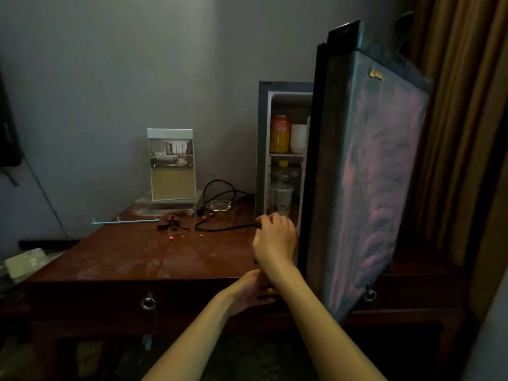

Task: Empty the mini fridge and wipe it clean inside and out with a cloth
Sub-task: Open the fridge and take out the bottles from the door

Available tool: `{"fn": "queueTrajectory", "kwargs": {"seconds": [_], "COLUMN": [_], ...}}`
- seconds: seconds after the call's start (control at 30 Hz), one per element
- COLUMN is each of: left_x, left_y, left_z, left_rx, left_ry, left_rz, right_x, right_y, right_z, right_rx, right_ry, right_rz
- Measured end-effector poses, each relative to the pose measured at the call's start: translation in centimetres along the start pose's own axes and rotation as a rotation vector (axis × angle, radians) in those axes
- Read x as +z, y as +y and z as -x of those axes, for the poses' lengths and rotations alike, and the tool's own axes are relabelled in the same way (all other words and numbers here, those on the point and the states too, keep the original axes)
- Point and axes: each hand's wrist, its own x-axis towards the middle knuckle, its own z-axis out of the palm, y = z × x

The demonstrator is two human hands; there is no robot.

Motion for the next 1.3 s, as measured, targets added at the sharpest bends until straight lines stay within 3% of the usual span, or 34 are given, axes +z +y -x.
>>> {"fn": "queueTrajectory", "kwargs": {"seconds": [0.13,0.43,0.57,0.8,1.03,1.17,1.3], "left_x": [1.6,8.0,10.3,13.7,19.4,23.4,26.1], "left_y": [0.5,1.4,1.9,1.3,1.5,1.9,2.4], "left_z": [0.1,-1.3,-2.4,-5.2,-7.6,-8.6,-9.9], "left_rx": [0.083,0.218,0.203,0.190,0.408,0.553,0.685], "left_ry": [-0.018,-0.195,-0.273,-0.283,-0.218,-0.228,-0.223], "left_rz": [-0.079,-0.227,-0.330,-0.392,-0.451,-0.677,-1.120], "right_x": [-1.3,-4.0,-5.7,-7.9,-11.3,-13.2,-15.2], "right_y": [1.0,4.8,10.0,17.8,25.0,29.4,33.4], "right_z": [1.7,4.7,6.1,8.8,10.3,10.5,10.7], "right_rx": [0.064,0.184,0.212,0.237,0.303,0.311,0.241], "right_ry": [0.087,0.281,0.241,0.313,0.296,0.149,0.051], "right_rz": [-0.080,0.070,0.085,0.182,0.235,0.287,0.232]}}
